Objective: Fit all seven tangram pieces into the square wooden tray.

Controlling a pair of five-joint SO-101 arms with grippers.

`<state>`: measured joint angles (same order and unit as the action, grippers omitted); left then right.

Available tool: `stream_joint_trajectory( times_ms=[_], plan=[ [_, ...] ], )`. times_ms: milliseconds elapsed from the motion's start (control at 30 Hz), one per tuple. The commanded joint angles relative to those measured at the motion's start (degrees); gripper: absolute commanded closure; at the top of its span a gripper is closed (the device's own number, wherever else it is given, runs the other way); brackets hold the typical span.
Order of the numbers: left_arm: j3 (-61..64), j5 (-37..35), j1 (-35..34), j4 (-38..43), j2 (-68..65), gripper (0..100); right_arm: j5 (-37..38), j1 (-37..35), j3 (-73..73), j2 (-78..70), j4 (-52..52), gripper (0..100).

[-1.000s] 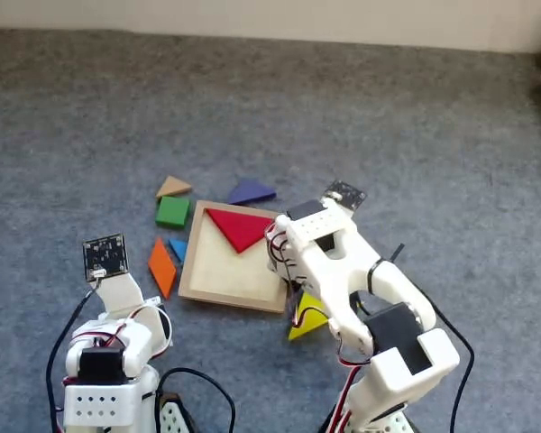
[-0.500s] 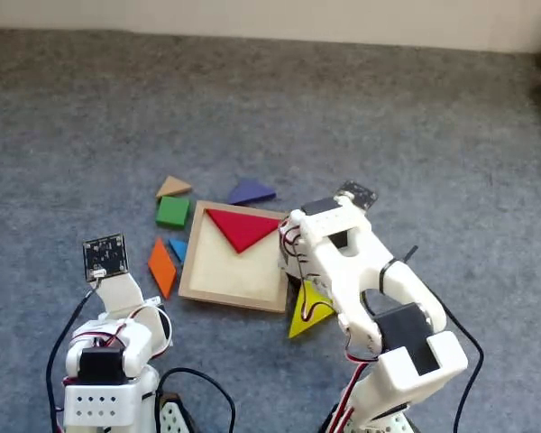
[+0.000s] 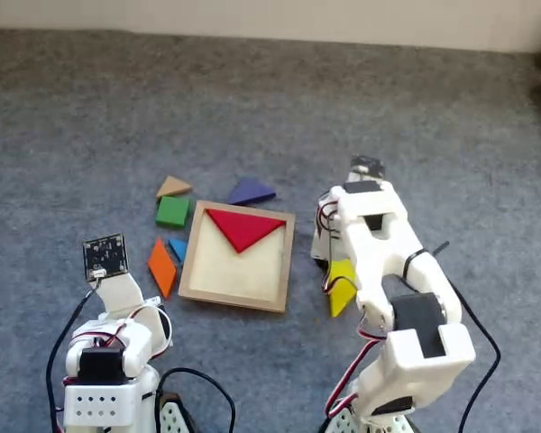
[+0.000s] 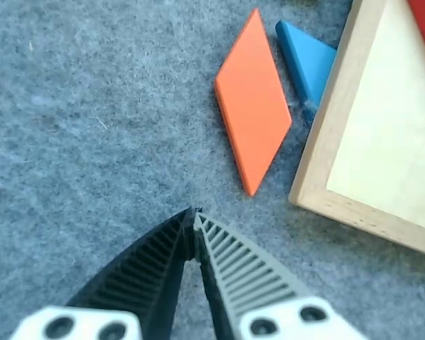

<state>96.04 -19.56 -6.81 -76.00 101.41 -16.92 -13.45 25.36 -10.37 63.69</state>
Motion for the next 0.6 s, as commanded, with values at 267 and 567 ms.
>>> stream_joint_trajectory(
  times_ms=[267,567],
  plan=[
    [1.2,0.3,-0.7,-0.4,2.9,99,15.6,-2.9,-2.7,0.7,-1.4,83.5],
    [1.2,0.3,-0.7,-0.4,2.9,99,15.4,-3.6,-2.2,13.1,-1.3,83.5]
  ],
)
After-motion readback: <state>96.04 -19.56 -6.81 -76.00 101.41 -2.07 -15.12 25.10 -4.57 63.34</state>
